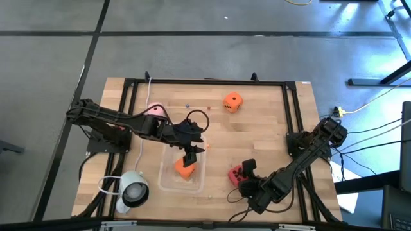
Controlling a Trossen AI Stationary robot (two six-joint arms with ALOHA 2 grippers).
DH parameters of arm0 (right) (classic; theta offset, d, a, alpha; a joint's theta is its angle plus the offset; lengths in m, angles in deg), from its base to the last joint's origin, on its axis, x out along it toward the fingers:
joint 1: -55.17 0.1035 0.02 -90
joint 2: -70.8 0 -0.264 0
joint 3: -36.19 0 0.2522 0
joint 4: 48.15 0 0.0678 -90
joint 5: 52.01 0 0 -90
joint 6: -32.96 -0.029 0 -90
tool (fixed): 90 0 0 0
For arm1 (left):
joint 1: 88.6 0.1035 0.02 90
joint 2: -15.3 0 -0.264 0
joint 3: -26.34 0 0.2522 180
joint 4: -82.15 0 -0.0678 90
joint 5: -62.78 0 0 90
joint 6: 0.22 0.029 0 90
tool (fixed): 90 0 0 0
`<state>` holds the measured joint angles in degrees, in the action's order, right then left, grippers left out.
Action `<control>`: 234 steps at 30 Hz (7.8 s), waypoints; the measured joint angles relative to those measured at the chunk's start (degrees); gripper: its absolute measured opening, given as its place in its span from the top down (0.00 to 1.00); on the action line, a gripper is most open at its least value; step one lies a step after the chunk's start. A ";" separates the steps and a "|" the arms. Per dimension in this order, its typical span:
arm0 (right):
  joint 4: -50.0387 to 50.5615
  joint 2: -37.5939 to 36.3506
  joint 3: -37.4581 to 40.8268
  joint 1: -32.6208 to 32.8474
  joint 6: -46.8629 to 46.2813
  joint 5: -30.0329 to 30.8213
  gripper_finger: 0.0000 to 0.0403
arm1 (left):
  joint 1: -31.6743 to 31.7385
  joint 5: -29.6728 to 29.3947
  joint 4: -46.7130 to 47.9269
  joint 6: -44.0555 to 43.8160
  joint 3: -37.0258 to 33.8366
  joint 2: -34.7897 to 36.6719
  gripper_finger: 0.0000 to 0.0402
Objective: Pick & Place Dice
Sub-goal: Put the large red die in the bin
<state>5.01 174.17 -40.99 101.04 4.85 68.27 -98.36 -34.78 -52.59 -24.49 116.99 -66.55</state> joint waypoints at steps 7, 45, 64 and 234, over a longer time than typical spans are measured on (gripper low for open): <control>0.07 -0.01 0.00 -0.02 -2.43 0.05 0.46 | -0.03 -0.06 0.00 -0.42 0.00 0.00 0.55; 4.19 -36.42 -2.62 -2.82 -33.03 5.40 0.61 | -9.41 -8.03 -28.38 33.05 -0.07 -0.22 0.46; -14.13 -43.81 -2.71 -6.27 -25.31 2.45 0.62 | -8.35 -12.38 -33.52 36.04 -0.07 -0.27 0.09; 17.17 -37.18 -2.67 -19.37 -34.43 -7.32 0.30 | -8.03 -22.92 20.87 -12.39 0.00 -5.64 1.00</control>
<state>22.18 136.99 -43.66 81.67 -29.58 60.95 -106.38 -57.69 -31.72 -36.88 116.99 -72.18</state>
